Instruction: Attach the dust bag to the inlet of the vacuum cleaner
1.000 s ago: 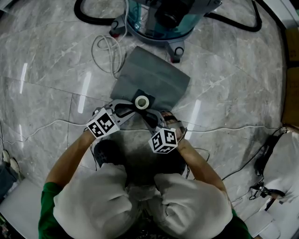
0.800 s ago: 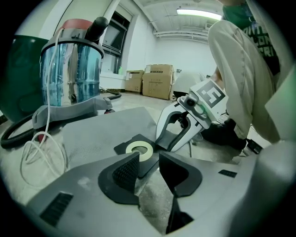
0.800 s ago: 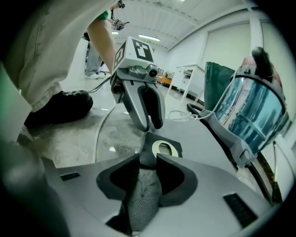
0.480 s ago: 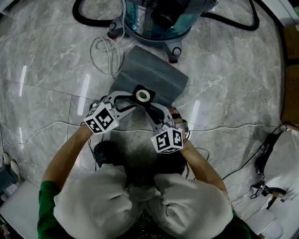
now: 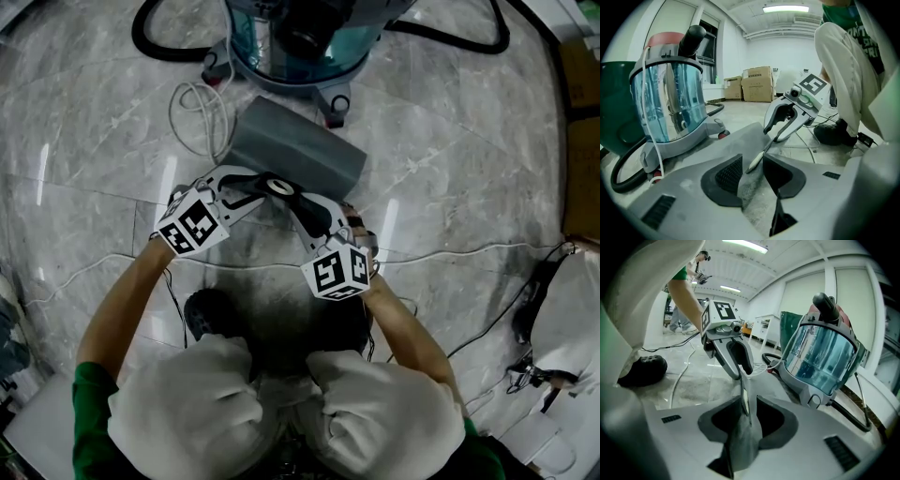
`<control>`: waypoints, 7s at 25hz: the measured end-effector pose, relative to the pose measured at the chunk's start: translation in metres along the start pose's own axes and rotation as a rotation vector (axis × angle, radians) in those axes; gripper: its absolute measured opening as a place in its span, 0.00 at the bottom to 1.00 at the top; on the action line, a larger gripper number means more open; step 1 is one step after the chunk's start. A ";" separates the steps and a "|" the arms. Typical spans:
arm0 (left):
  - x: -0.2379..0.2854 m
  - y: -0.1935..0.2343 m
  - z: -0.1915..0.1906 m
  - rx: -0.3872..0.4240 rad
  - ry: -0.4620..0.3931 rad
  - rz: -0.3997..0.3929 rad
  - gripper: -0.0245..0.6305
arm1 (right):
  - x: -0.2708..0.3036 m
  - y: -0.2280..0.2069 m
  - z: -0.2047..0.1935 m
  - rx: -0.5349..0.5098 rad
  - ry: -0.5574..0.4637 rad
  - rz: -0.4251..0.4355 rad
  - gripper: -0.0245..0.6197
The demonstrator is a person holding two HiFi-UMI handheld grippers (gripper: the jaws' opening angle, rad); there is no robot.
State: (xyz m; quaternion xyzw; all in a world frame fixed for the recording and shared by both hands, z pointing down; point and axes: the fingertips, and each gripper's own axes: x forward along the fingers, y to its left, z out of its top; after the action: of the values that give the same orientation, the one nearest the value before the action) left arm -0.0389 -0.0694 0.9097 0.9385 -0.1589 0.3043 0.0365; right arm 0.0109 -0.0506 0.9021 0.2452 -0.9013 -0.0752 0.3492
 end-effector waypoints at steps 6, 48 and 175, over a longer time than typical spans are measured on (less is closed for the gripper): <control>-0.001 0.014 -0.007 0.024 0.038 0.008 0.24 | 0.001 -0.007 -0.002 0.020 -0.004 0.004 0.20; 0.039 0.032 0.017 -0.044 0.020 -0.132 0.10 | 0.027 -0.049 -0.014 0.278 -0.069 0.159 0.08; -0.118 0.213 0.300 0.353 -0.266 0.389 0.11 | -0.071 -0.293 0.234 0.107 -0.441 -0.306 0.10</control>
State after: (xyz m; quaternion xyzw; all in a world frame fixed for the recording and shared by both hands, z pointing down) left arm -0.0296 -0.2882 0.5917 0.9139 -0.2839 0.2028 -0.2075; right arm 0.0142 -0.2777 0.5956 0.3745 -0.9106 -0.1308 0.1157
